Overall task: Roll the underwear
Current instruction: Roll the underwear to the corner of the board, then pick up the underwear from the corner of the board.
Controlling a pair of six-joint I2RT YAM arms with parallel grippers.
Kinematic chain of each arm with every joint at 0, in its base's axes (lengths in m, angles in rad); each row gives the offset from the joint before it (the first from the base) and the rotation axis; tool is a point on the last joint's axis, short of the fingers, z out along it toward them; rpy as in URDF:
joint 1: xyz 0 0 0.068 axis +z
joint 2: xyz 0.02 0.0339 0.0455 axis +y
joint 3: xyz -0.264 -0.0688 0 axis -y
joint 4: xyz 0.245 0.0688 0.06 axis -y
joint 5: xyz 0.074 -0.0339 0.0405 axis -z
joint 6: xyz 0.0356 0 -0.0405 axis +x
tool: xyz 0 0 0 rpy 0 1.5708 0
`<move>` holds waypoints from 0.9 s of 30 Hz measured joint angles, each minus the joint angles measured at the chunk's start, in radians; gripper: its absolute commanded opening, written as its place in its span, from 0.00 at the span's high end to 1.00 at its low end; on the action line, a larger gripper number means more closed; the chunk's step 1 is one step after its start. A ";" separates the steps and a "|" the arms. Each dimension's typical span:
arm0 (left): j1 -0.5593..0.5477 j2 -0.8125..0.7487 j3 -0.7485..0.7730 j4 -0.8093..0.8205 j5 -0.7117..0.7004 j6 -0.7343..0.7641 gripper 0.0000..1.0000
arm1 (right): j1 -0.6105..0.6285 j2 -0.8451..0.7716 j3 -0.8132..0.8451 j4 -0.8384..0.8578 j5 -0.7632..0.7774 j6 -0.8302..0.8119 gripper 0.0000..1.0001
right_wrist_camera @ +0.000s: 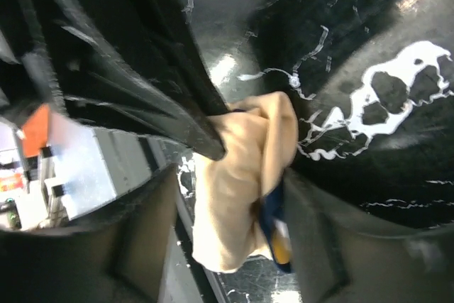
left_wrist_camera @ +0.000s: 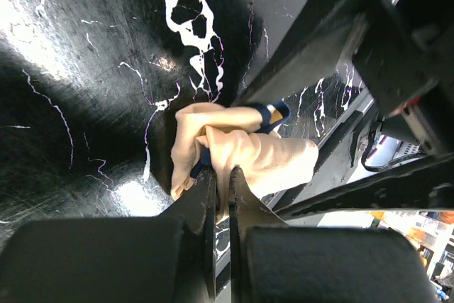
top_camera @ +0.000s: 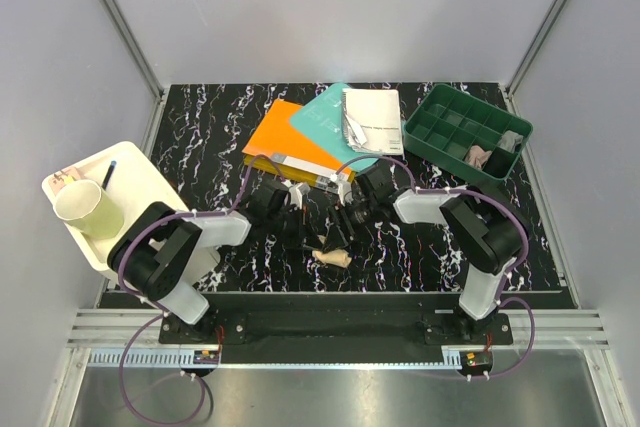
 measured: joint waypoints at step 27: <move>0.069 -0.212 0.073 -0.289 -0.141 0.050 0.27 | -0.019 -0.145 0.003 -0.142 0.153 0.068 1.00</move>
